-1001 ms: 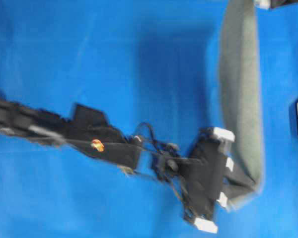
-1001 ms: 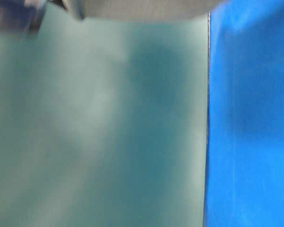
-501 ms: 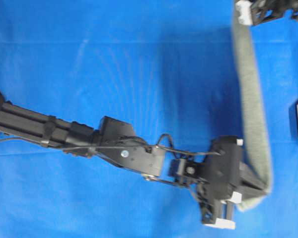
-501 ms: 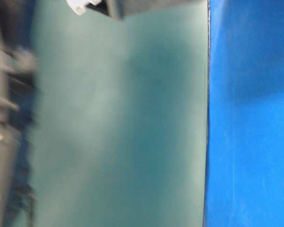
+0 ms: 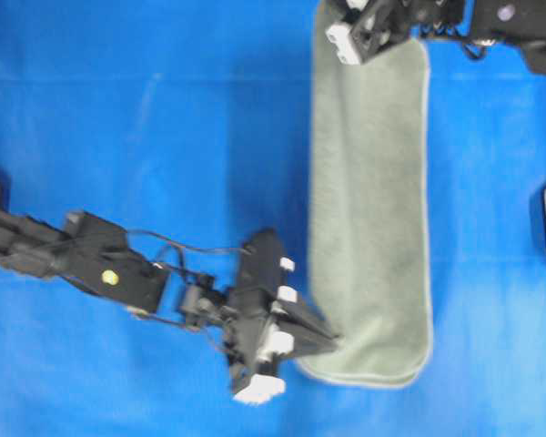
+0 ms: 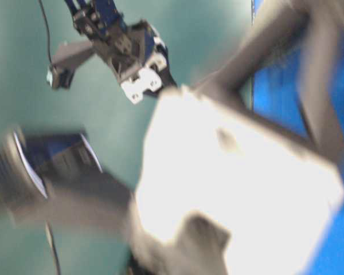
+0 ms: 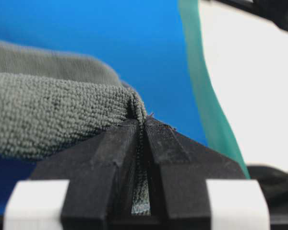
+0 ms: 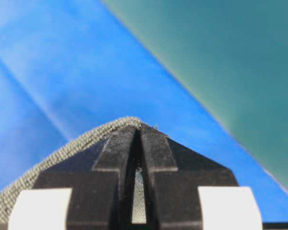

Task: Fold a large towel.
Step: 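Lay the towel lengthwise on the table and open both grippers, then move both grippers to the far short edge and grasp its corners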

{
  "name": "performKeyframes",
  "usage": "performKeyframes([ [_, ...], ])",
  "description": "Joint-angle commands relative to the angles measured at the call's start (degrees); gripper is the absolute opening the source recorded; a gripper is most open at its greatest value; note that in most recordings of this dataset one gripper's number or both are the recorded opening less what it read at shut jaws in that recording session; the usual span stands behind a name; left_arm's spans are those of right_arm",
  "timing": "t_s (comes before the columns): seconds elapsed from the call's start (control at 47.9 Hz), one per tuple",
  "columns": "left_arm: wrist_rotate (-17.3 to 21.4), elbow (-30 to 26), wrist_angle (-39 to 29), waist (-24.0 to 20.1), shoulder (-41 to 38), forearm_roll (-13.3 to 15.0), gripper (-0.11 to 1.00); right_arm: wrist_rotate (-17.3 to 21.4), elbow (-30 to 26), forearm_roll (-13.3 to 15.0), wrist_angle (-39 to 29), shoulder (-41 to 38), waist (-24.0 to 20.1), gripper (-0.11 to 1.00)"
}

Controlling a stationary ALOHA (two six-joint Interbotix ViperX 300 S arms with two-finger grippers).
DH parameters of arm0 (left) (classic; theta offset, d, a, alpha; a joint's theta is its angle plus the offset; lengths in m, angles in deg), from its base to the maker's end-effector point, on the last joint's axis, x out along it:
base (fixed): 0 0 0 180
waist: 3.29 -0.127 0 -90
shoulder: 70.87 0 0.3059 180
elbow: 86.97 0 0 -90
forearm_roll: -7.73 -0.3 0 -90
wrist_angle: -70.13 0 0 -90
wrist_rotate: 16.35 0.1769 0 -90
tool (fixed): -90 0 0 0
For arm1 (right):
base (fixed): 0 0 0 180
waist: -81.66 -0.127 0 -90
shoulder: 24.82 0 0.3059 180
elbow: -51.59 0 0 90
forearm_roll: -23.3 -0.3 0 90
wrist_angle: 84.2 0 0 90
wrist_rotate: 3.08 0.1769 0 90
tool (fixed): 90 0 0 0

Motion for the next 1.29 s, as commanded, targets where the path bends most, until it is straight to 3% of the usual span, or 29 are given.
performKeyframes([
  [0.0,-1.1,1.8,0.9,1.5,3.0,0.0,0.02,-0.2,-3.3,0.4,0.4,-0.9,-0.6,0.02],
  [0.501,-1.0,2.2,-5.0,-0.3,3.7,0.0,0.03,-0.1,-3.8,4.5,3.3,-3.1,-2.7,0.03],
  [0.542,-1.0,2.3,-5.5,-0.3,4.0,0.0,0.03,-0.2,-3.8,5.0,3.3,-3.1,-2.9,0.10],
  [0.605,-1.0,2.4,-6.9,-0.3,5.0,0.0,0.14,-0.2,-3.8,5.8,3.2,-3.1,-3.3,0.29],
  [0.73,-1.1,3.1,-12.3,0.3,8.4,-0.2,0.50,0.0,-3.4,6.9,3.2,-2.6,-3.6,0.63],
  [0.793,-1.1,3.3,-15.4,0.4,10.3,-0.3,0.68,0.0,-2.9,6.9,3.2,-1.9,-3.9,0.68],
  [0.876,-1.1,4.1,-20.4,0.5,13.7,-0.3,0.84,0.1,-1.8,6.9,3.1,-0.2,-4.1,0.62],
  [1.043,-1.1,6.2,-27.1,0.6,20.2,-0.3,0.77,0.3,2.6,6.8,2.5,6.6,-5.4,0.63],
  [1.272,0.4,10.0,-27.5,-1.6,30.1,-2.5,0.76,1.1,11.5,6.6,2.5,20.7,-10.4,0.63],
])
